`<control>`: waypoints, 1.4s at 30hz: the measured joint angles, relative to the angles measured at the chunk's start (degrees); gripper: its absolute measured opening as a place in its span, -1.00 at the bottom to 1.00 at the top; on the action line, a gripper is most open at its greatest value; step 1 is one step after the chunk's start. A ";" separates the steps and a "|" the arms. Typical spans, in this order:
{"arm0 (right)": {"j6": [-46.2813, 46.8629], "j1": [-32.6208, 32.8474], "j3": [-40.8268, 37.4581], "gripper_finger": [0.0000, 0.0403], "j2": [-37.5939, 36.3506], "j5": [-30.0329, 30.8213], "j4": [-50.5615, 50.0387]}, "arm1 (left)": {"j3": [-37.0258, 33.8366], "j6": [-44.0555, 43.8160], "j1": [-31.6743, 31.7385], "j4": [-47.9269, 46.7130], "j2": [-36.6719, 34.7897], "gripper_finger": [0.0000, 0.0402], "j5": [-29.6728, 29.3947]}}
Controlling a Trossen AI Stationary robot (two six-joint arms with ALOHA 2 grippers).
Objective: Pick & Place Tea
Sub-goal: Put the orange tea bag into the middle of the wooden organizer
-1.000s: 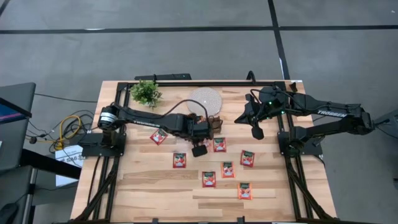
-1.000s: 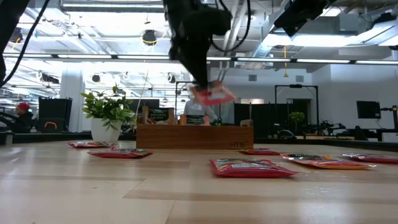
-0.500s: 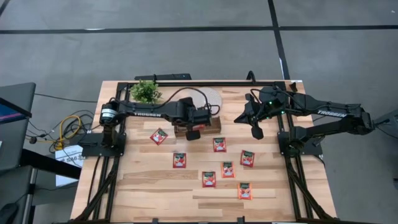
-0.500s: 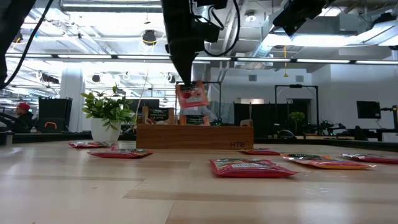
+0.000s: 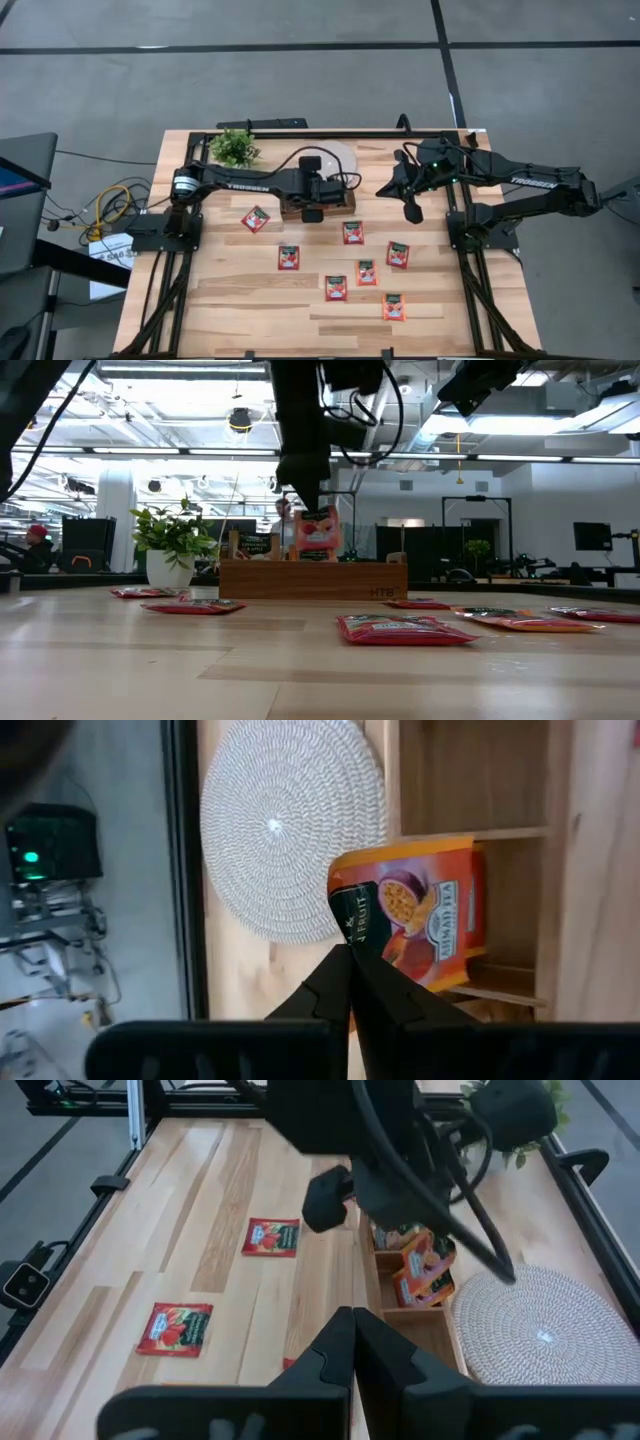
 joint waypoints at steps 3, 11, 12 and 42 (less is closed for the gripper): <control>0.02 0.00 0.00 -1.00 0.00 -0.01 0.01 | 0.00 0.05 0.00 0.16 1.28 -1.00 -1.71; 0.04 0.00 0.00 -1.00 0.00 -0.02 -0.04 | -0.13 0.08 -0.26 1.02 2.82 -1.00 -3.06; 0.02 -0.02 0.00 -1.00 0.00 -0.02 -0.04 | -0.13 0.09 -0.44 1.47 3.03 -1.00 -3.15; 0.47 0.00 0.00 -1.00 0.00 -0.11 -0.10 | -0.22 -3.10 -1.77 0.36 5.46 -1.00 -6.31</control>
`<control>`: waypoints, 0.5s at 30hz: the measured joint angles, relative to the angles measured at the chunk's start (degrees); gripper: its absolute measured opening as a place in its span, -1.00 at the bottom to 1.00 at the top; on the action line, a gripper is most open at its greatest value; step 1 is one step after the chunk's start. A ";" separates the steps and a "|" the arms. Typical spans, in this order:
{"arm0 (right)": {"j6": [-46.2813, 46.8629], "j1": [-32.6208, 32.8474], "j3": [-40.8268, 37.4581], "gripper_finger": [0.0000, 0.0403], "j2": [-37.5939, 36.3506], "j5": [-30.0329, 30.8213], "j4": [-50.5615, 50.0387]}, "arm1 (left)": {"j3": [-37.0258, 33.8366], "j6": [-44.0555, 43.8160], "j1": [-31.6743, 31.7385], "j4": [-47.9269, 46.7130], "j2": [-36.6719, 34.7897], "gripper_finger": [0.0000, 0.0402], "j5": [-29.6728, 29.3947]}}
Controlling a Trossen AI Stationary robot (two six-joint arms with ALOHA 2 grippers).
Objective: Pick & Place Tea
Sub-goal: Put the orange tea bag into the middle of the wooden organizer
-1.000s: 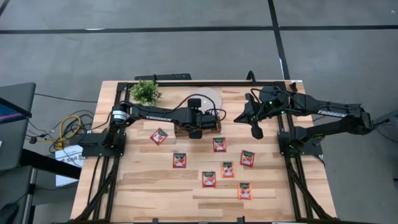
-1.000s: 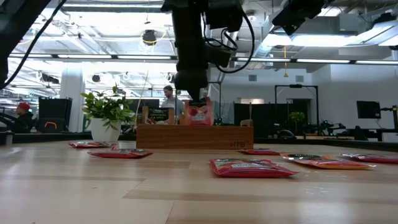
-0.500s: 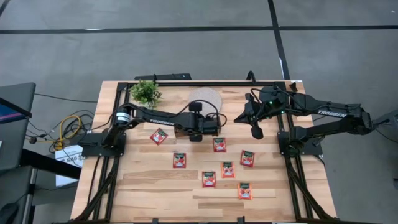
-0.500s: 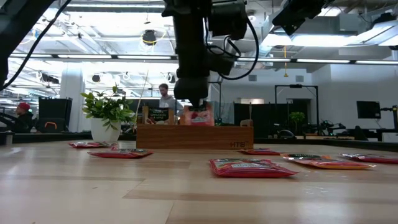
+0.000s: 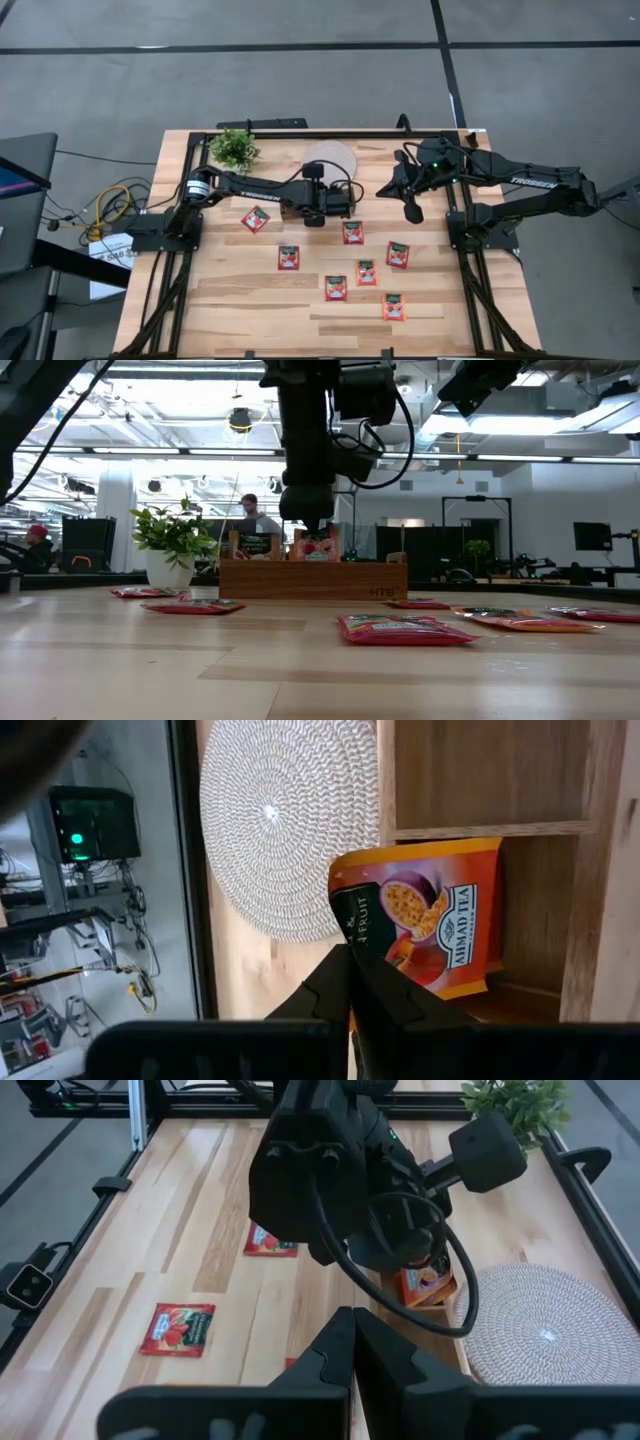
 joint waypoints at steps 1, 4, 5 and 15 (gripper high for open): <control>0.16 0.00 0.00 -1.00 0.00 -0.02 0.00 | 0.00 -0.19 0.00 -0.02 0.00 -1.00 0.06; 0.13 0.00 0.00 -1.00 0.00 -0.04 0.01 | 0.00 -0.24 0.02 -0.06 0.00 -1.00 0.43; 0.14 0.00 0.00 -1.00 0.00 -0.05 0.00 | 0.00 -0.24 0.02 -0.17 0.00 -1.00 0.46; 0.58 0.00 0.00 -1.00 0.00 -0.08 0.00 | 0.00 -0.35 0.04 -0.19 -0.04 -1.00 3.79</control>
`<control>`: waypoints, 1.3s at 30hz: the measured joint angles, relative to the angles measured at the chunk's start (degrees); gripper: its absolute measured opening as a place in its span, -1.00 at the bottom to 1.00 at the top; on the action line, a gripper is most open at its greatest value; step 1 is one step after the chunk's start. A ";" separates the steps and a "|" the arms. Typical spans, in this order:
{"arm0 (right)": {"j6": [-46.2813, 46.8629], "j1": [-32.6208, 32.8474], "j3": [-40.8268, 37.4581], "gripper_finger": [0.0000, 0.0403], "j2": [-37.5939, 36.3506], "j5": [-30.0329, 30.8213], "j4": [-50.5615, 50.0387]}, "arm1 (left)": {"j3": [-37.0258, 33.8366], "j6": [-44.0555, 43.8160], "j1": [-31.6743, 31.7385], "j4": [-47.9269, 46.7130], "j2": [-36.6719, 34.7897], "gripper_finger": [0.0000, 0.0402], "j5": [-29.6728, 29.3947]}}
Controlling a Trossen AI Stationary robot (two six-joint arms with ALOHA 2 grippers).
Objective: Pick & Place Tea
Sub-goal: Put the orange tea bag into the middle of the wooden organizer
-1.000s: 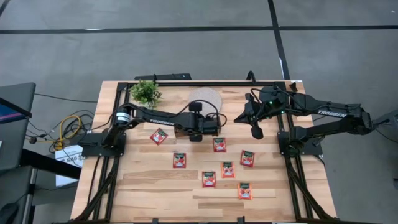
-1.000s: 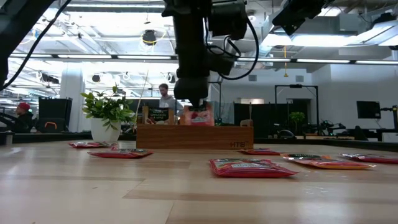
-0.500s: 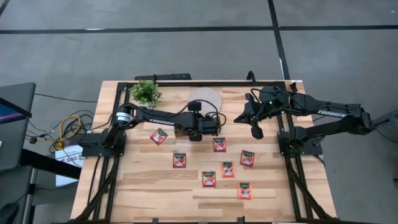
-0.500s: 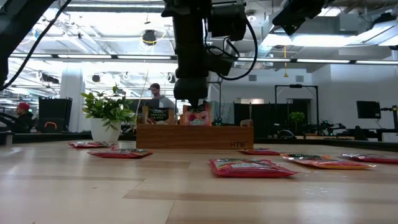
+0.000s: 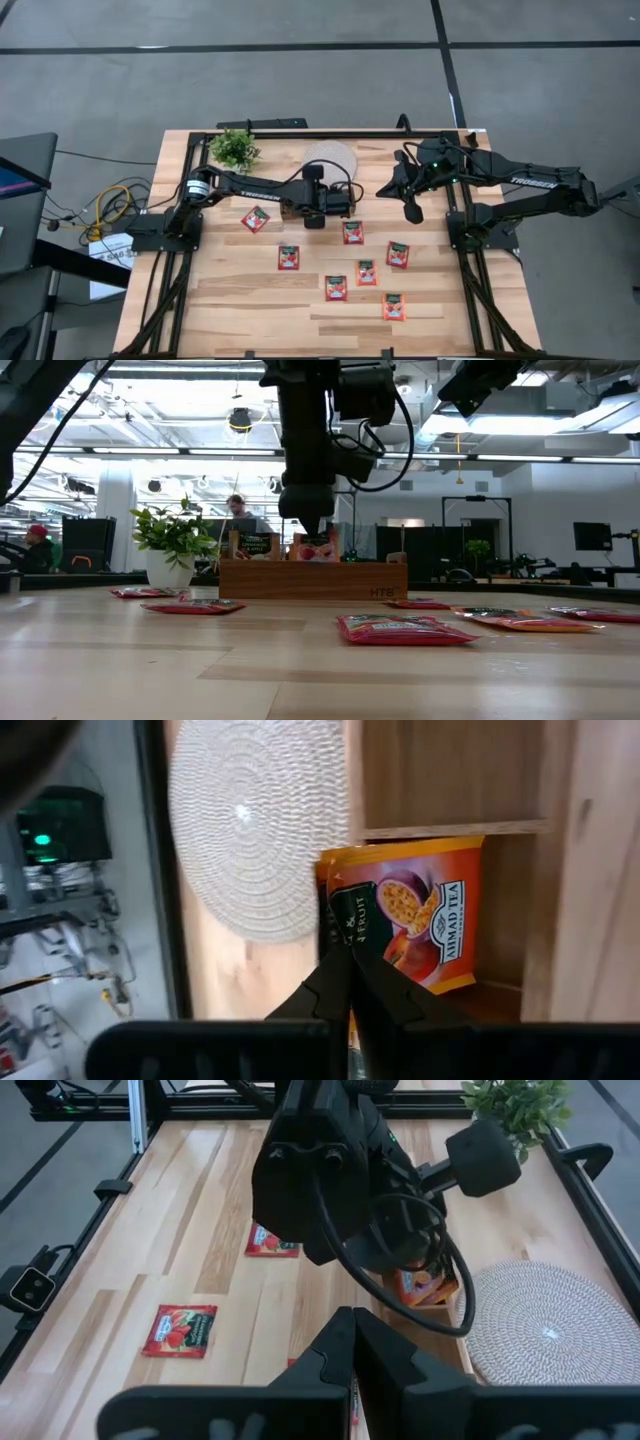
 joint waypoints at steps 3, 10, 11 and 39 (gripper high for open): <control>0.00 0.00 0.00 -1.00 0.00 0.00 0.00 | 0.00 -0.02 -0.02 0.34 0.00 -1.00 0.58; 0.00 0.00 0.00 -1.00 0.00 0.00 0.01 | 0.00 -0.02 -0.02 1.27 -0.04 -1.00 0.58; 0.00 0.00 0.00 -1.00 -0.01 0.00 0.00 | 0.00 -0.02 -0.02 1.29 -0.04 -1.00 0.62; 0.04 0.00 0.00 -1.00 0.00 -0.04 0.01 | 0.04 -1.49 0.49 -0.18 -0.07 -1.00 2.55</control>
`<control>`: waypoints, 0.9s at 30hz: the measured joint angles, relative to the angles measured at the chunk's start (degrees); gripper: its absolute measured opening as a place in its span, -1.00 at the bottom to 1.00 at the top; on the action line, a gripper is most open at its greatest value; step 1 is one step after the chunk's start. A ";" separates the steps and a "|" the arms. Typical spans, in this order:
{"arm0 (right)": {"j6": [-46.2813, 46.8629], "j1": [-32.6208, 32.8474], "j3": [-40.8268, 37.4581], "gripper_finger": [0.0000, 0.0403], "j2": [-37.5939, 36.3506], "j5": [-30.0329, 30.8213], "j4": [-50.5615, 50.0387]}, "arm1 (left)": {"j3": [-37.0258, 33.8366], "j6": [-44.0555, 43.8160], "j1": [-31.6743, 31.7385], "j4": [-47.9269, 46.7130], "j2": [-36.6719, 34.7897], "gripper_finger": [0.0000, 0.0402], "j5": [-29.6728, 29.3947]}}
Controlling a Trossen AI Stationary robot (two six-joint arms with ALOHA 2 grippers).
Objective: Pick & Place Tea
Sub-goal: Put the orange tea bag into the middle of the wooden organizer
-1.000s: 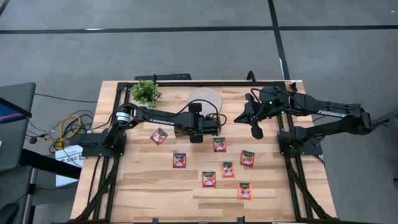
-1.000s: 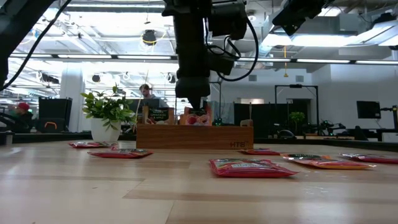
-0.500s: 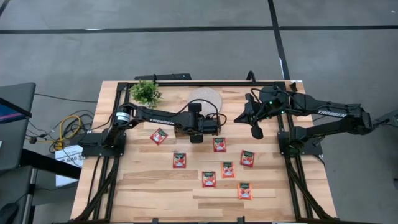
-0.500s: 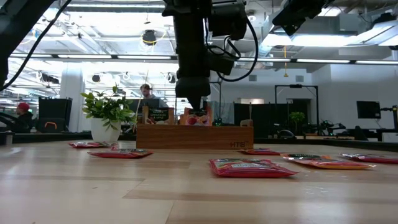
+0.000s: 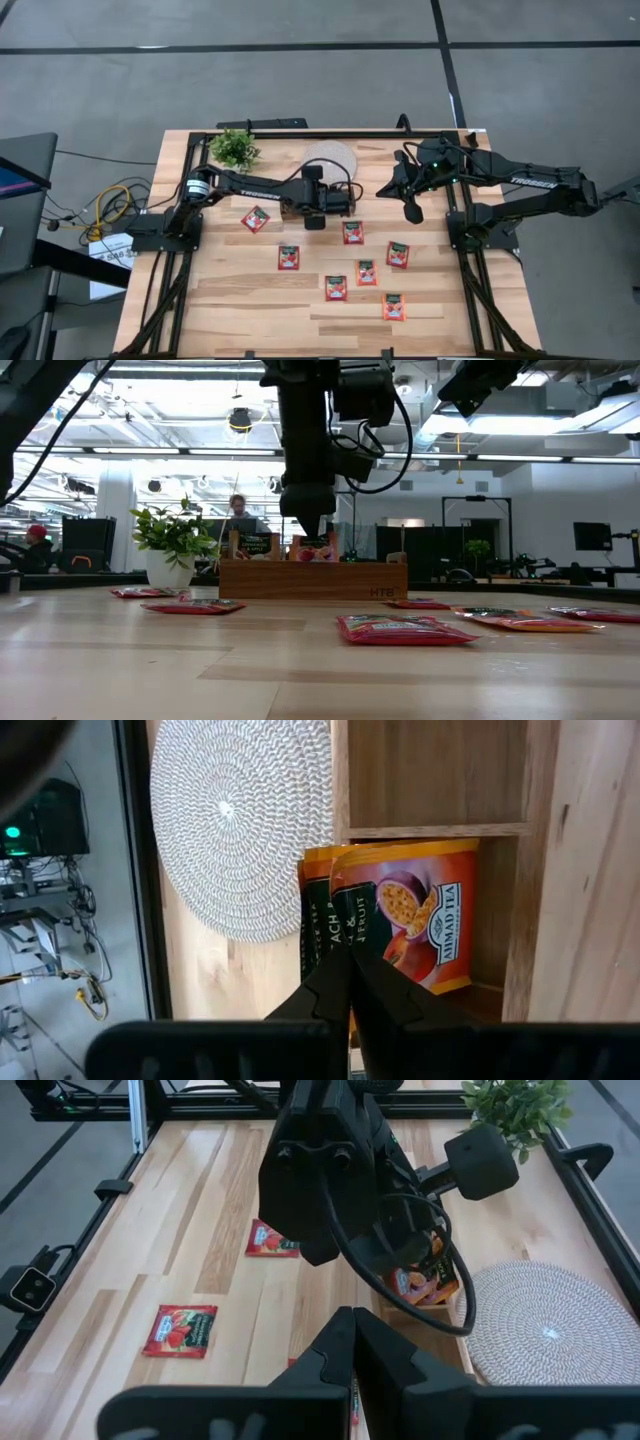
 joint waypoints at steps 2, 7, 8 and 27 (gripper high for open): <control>0.00 0.00 0.00 -1.00 0.00 0.02 0.01 | 0.00 -0.01 0.02 -0.02 0.00 -1.00 0.01; 0.00 0.00 0.00 -1.00 0.00 0.00 -0.01 | 0.00 -0.06 0.26 0.00 0.00 -1.00 0.68; 0.00 0.00 0.00 -1.00 0.00 0.02 0.01 | 0.00 -0.10 0.37 0.00 0.00 -1.00 0.84; 0.42 0.00 0.00 -1.00 0.00 0.02 0.03 | 0.00 -0.99 0.54 0.30 0.00 -1.00 1.11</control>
